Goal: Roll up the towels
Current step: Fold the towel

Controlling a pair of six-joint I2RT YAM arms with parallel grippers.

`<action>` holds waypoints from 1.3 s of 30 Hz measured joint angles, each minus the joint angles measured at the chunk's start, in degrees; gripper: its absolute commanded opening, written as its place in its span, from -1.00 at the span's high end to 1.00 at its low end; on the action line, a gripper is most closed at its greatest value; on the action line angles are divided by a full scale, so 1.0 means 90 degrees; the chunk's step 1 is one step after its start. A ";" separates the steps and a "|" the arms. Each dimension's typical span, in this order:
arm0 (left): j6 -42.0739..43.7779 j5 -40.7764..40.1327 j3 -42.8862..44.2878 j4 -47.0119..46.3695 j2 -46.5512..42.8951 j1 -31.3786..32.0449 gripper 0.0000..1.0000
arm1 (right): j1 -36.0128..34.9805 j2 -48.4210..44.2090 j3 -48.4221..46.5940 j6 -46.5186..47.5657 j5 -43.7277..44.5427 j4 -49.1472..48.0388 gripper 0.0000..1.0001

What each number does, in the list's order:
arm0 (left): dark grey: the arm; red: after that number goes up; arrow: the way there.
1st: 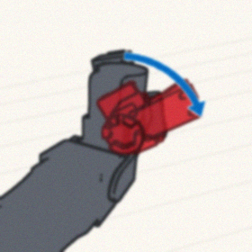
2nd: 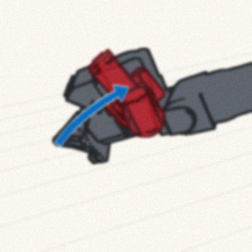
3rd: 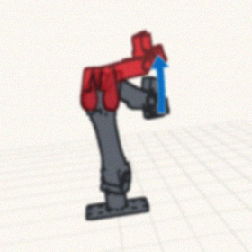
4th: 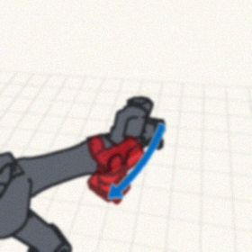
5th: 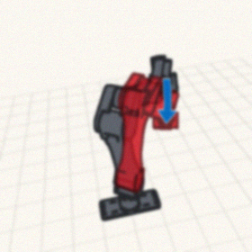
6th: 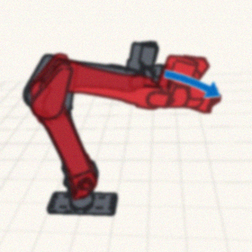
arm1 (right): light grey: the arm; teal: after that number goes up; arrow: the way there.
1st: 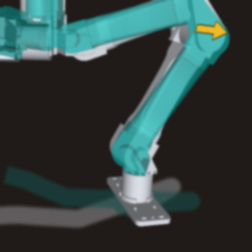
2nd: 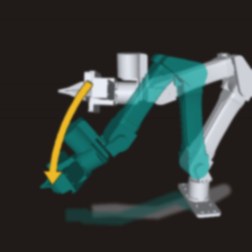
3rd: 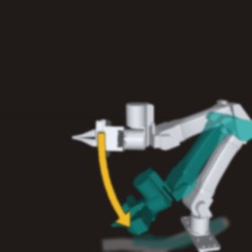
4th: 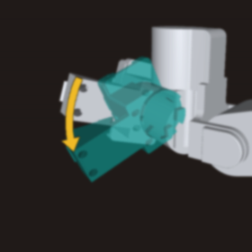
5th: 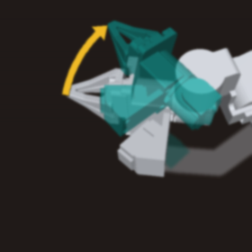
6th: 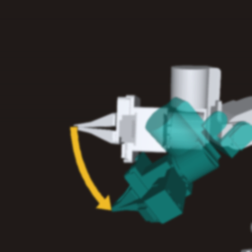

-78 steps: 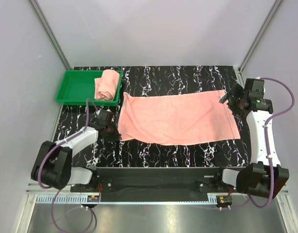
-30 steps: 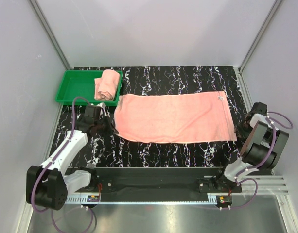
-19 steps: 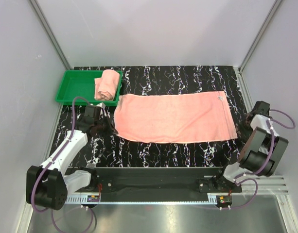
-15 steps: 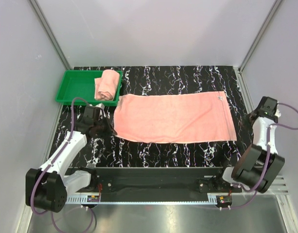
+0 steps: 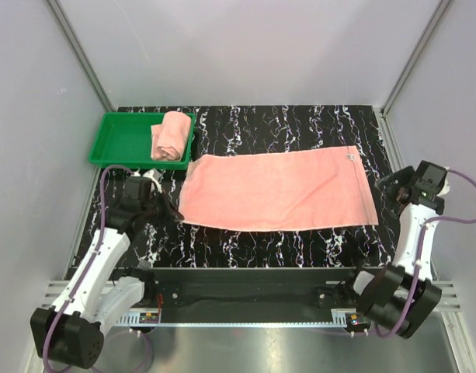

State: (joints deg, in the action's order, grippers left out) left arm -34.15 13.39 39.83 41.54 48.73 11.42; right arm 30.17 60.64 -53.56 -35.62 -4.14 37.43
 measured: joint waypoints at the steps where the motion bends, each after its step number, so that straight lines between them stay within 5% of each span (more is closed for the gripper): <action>1: -0.0012 0.0024 0.0000 0.0002 0.0029 -0.0002 1.00 | -0.0002 0.0112 0.0226 0.0019 -0.0039 -0.0019 -0.82; 9: 0.0051 0.0117 0.0056 0.0245 0.0529 0.0000 1.00 | 0.0000 0.1447 0.0976 0.0165 0.0041 -0.0049 -0.92; 21: 0.0126 -0.0068 0.0168 0.0335 0.0585 0.0000 1.00 | -0.0002 0.3563 0.0056 0.0418 0.0109 -0.0678 -0.69; 27: 0.0126 -0.0158 0.0168 0.0330 0.0678 0.0000 1.00 | -0.0002 0.3602 0.0097 0.0505 0.0316 -0.0918 0.00; 32: 0.0126 -0.0189 0.0168 0.0328 0.0724 0.0000 1.00 | -0.0010 0.3815 0.0029 0.0576 0.0265 -0.1090 0.93; 39: 0.0126 -0.0204 0.0168 0.0318 0.0724 0.0000 1.00 | -0.0073 0.3742 0.0049 0.0607 0.0102 -0.1146 1.00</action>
State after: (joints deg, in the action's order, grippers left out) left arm -33.01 11.55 41.34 44.40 55.24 11.42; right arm 29.52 94.32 -53.12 -30.15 -3.22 27.11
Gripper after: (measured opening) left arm 0.028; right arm 0.021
